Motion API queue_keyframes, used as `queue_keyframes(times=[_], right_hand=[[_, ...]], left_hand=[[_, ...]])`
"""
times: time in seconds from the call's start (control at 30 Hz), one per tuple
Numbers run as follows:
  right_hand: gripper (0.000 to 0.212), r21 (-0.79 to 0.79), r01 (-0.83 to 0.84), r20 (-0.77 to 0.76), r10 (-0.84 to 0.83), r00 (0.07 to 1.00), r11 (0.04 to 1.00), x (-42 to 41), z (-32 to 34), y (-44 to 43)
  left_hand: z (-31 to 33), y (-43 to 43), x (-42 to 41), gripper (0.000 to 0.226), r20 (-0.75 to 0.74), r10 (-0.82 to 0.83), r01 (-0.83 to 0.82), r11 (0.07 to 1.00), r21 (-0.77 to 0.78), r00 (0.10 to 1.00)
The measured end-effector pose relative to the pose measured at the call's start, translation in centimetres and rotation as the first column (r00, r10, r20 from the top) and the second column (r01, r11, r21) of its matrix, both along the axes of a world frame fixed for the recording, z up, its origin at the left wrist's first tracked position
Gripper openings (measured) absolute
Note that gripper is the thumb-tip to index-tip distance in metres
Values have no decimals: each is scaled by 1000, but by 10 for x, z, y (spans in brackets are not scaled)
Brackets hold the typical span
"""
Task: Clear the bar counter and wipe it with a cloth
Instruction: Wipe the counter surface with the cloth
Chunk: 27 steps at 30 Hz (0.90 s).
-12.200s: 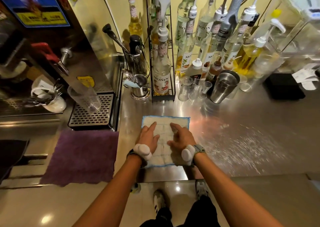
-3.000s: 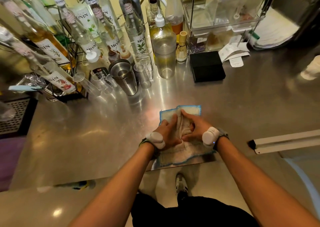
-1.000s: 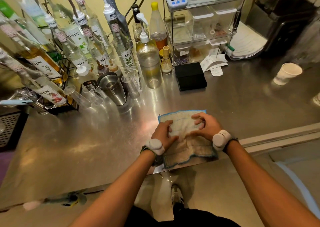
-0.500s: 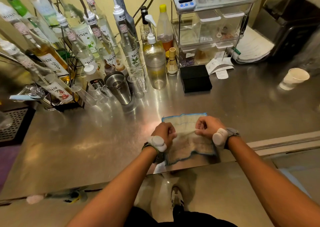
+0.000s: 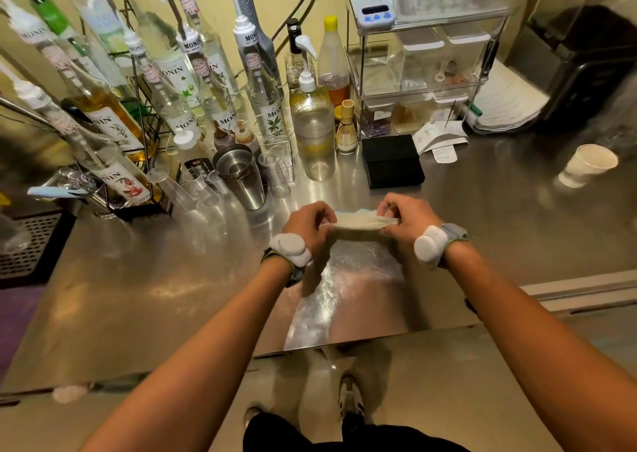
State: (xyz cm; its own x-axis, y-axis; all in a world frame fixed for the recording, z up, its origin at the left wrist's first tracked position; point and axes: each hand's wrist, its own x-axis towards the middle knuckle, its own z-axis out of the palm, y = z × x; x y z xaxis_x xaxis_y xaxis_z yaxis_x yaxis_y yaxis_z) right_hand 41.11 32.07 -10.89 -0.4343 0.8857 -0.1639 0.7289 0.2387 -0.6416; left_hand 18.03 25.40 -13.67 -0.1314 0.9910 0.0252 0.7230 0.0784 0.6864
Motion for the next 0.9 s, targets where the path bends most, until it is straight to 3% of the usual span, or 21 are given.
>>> queue_keyframes(times=[0.1,0.23,0.3,0.47,0.53,0.67,0.9], right_hand=[[34,-171,-99,169,128,977,980,4,-22,-20],[43,-340,-135,146,193,970,931,10,-36,-35],[37,-336,-91,109,135,985,937,10,-35,-32],[31,-308,36,-41,-50,998,951,-4,-47,-27],[32,-330,21,-61,-43,997,944,-12,-59,-29],[35,-273,-25,1,27,1000,962,-20,-81,-27],[42,-237,-107,-55,97,994,966,-30,-91,4]], left_hand=[[-28,-29,4,5,-19,-66,63,990,-125,998],[-52,-53,9,16,-21,-164,151,945,-289,986],[-52,-53,10,23,-8,-126,119,953,-277,992],[-48,-34,20,11,51,2,7,983,-182,999],[-49,-28,26,13,96,5,14,980,-199,995],[-58,-20,28,20,46,-113,121,944,-305,993],[-64,8,13,22,82,-58,80,950,-302,995]])
